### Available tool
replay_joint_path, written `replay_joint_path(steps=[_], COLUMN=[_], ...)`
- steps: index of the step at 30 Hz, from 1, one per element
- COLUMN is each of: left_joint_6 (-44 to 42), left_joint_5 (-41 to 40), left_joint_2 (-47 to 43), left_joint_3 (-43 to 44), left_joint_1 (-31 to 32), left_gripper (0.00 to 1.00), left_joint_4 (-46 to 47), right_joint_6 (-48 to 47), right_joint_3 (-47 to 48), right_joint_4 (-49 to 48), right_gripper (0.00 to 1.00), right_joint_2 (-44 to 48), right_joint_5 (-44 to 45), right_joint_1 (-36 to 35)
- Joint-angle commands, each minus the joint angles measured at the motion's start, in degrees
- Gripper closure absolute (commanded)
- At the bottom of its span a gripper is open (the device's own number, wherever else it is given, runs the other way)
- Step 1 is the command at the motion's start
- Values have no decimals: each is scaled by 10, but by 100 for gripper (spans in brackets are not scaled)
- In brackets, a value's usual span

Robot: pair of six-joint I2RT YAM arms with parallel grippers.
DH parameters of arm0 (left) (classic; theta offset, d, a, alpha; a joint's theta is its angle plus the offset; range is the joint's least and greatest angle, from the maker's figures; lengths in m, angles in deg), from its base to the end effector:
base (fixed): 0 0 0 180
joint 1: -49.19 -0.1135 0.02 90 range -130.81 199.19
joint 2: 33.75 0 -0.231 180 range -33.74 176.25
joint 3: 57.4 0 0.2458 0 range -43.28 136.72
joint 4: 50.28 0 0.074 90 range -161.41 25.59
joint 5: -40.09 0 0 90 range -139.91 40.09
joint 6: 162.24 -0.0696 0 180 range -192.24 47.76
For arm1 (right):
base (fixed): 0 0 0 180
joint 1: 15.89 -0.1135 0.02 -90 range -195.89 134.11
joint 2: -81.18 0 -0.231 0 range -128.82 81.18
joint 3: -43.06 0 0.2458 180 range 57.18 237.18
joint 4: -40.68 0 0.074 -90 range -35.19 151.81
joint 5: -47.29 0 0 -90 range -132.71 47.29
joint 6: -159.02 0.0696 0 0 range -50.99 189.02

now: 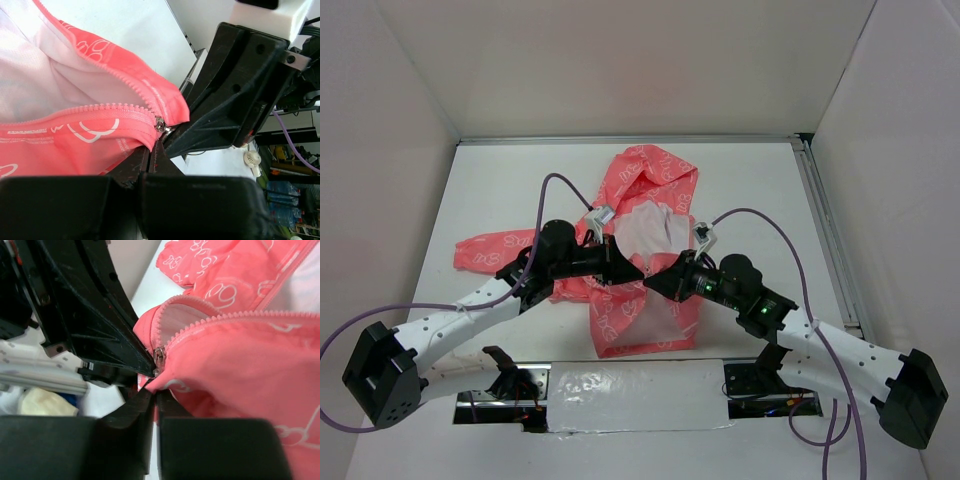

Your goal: Zip up the jacket

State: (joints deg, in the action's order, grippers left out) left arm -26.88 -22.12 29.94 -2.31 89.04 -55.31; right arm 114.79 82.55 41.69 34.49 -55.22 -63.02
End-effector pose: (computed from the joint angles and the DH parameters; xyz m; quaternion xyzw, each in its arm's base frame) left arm 0.2037 -0.2123 0.2519 0.1116 0.7693 -0.5452 0.3139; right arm 0.1562 0.1905 0.2305 -0.0802 0.7505 0.5284 0.3887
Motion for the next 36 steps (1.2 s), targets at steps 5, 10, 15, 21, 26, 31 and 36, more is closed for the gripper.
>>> replay_joint_path(steps=[5,10,15,21,26,31,36], left_joint_6=[5,-8,-42,-89,-128,-155,-148], left_joint_5=[2,-15,-27,-20,31,51,59], left_joint_2=[5,8,6,7,-16,-23,-9], left_joint_3=[1,2,10,15,-19,-18,-21], left_joint_1=[-2,-2,-2,2,3,3,4], left_gripper=[100,100,100,100,100,100,100], left_joint_4=[30,17,-7,-29,6,-7,-24], right_joint_6=[5,4,-9,-31,-110,-148,-99], right_joint_3=[35,85,155,234,304,297,329], right_joint_4=[9,126,245,354,483,455,398], right_gripper=[100,100,100,100,100,100,100], right_joint_2=[4,3,-21,-55,-89,-97,-96], right_joint_5=[6,84,80,65,148,112,58], right_joint_1=[-11,-29,-35,-34,-49,-59,-60])
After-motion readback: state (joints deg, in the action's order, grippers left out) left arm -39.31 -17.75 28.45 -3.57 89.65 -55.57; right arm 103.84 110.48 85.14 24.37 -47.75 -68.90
